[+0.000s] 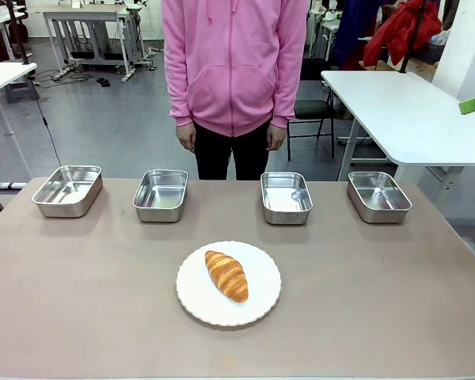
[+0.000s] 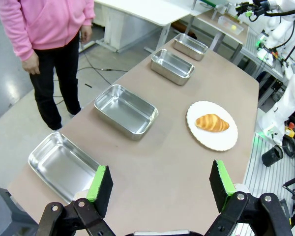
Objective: Place the bread in the container.
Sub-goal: Place the Butter Roll into the Airtight Container indicated by the human.
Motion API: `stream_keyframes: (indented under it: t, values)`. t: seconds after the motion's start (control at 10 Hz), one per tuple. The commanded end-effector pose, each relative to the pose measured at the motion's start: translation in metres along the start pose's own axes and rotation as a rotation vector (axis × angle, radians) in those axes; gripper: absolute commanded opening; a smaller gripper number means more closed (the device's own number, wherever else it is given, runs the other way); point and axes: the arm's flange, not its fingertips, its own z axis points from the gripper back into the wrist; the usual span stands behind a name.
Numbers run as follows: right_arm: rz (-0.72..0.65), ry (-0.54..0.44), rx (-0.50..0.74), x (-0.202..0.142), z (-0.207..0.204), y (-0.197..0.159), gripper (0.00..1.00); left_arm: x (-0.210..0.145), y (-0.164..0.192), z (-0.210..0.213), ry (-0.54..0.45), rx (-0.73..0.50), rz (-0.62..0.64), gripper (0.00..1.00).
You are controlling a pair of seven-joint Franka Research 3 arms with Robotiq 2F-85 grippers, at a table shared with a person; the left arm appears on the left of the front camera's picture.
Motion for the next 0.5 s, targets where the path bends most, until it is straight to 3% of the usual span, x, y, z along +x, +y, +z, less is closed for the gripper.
stream_keyframes:
  t: [0.0, 0.4]
  values:
    - [0.006, -0.022, 0.014, 0.0016, -0.0005, -0.0004, 1.0, -0.0003, -0.0001, 0.0001, -0.001, -0.001, -0.007, 1.0]
    - [0.006, -0.022, 0.014, 0.0016, -0.0005, -0.0004, 1.0, -0.0003, -0.0001, 0.0001, -0.001, -0.001, -0.007, 1.0]
